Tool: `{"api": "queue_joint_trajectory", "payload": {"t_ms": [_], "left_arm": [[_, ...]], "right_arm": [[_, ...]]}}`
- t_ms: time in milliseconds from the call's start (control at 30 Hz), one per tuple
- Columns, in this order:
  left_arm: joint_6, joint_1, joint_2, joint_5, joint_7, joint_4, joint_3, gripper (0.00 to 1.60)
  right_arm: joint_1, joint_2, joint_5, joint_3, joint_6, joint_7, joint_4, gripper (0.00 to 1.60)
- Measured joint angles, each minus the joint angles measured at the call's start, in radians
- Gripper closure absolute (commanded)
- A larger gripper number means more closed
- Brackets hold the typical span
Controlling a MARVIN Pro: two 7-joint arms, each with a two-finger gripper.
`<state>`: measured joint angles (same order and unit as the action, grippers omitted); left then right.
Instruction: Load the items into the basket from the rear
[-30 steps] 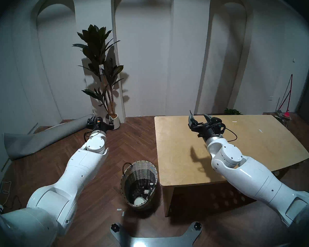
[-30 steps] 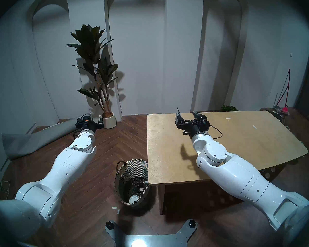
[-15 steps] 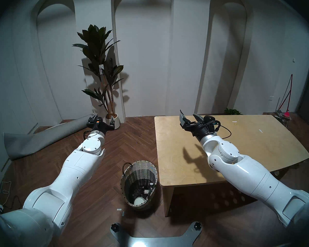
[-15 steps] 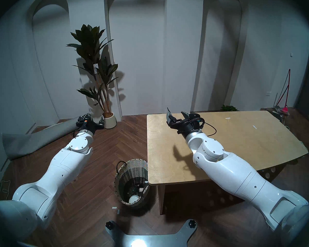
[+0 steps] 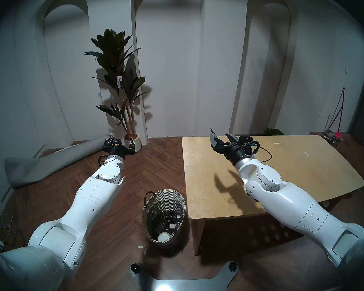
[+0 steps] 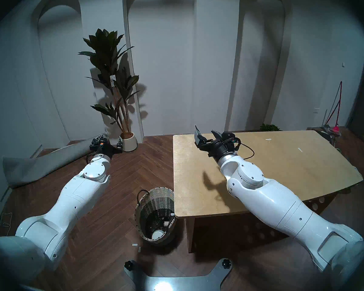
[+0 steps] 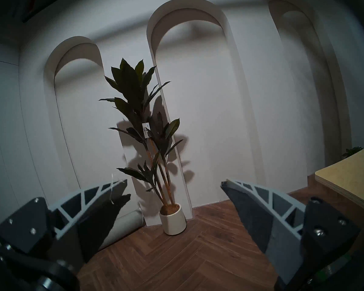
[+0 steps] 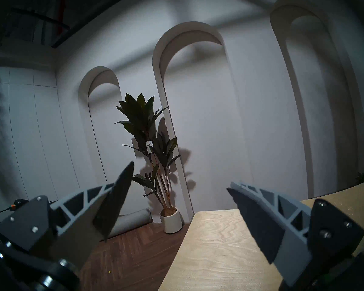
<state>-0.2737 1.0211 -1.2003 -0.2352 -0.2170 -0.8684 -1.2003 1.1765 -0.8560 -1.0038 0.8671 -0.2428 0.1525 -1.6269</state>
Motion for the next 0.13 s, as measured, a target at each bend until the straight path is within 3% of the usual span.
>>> {"api": "queue_joint_trajectory", "payload": {"t_ms": [133], "left_arm": [[0.0, 0.0, -0.002, 0.002, -0.001, 0.001, 0.0, 0.0]], "right_arm": [[0.0, 0.0, 0.0, 0.0, 0.0, -0.002, 0.0, 0.0]]}}
